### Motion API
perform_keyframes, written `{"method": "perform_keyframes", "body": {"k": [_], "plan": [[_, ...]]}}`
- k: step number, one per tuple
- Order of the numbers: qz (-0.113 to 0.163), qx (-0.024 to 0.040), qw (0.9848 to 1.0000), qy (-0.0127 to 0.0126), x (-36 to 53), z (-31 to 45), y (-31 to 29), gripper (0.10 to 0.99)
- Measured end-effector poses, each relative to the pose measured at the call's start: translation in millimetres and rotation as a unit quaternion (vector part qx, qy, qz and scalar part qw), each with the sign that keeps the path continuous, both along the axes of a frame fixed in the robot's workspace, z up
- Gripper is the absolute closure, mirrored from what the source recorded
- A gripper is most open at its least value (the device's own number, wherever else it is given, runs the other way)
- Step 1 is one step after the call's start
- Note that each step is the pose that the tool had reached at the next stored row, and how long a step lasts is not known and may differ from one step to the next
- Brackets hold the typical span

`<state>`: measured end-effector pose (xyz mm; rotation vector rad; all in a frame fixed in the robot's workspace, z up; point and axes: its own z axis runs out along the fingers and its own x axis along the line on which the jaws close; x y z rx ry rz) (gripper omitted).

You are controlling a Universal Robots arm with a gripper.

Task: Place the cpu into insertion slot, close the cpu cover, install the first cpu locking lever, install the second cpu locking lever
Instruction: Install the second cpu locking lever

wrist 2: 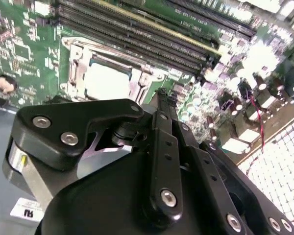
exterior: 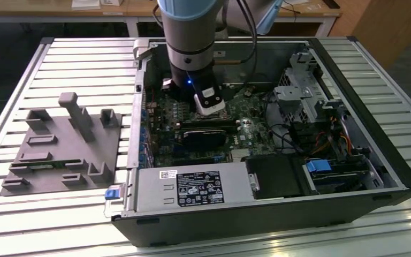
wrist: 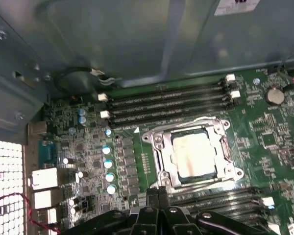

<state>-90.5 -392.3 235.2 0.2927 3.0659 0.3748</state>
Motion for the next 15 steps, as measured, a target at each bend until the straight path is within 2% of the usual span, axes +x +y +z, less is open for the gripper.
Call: {"method": "perform_keyframes", "body": {"k": [2, 3, 7, 15], "plan": [[-0.003, -0.0061, 1.0000, 0.0000, 1.9, 0.0, 0.0, 0.984], [-0.004, -0.0066, 1.0000, 0.0000, 3.7, 0.0, 0.0, 0.984], [-0.004, -0.0066, 1.0000, 0.0000, 14.4, -0.1, 0.0, 0.984], [-0.004, -0.0067, 1.0000, 0.0003, 42.0, -0.2, 0.0, 0.984]]}}
